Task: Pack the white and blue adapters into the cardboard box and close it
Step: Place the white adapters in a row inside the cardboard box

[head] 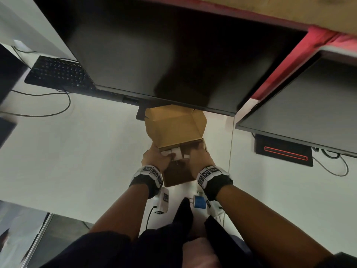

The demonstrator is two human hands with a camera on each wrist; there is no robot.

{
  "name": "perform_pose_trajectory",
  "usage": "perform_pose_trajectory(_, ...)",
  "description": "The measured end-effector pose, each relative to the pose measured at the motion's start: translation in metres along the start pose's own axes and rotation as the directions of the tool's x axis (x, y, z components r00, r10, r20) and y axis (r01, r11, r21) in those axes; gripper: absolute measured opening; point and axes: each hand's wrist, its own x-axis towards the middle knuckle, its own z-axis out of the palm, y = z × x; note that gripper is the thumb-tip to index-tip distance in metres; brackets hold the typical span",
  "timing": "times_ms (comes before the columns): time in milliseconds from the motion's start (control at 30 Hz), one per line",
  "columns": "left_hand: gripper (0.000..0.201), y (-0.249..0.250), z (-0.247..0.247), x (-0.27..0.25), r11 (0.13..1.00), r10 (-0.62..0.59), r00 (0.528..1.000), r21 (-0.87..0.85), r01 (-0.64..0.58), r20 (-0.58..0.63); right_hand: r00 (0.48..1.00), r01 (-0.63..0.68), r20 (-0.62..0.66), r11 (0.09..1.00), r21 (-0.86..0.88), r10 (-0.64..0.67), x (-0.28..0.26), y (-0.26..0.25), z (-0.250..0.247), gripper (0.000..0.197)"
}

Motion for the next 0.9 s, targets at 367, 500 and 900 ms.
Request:
perform_pose_trajectory(367, 0.068, -0.002, 0.000, 0.001, 1.000, 0.005, 1.000, 0.008, -0.005, -0.002, 1.000, -0.006, 0.024, 0.994, -0.111, 0.008, -0.008, 0.003, -0.003, 0.020)
perform_pose_trajectory(500, 0.066, -0.001, 0.000, 0.001, 1.000, 0.008, 1.000, 0.008, -0.008, 0.008, 0.997, -0.077, -0.006, 0.997, -0.024, 0.077, 0.000, -0.002, -0.001, 0.018)
perform_pose_trajectory(900, 0.066, -0.004, 0.002, 0.003, 1.000, 0.024, 1.000, 0.020, -0.024, 0.002, 0.997, 0.064, -0.046, 0.982, 0.177, -0.056, 0.004, 0.010, -0.010, 0.021)
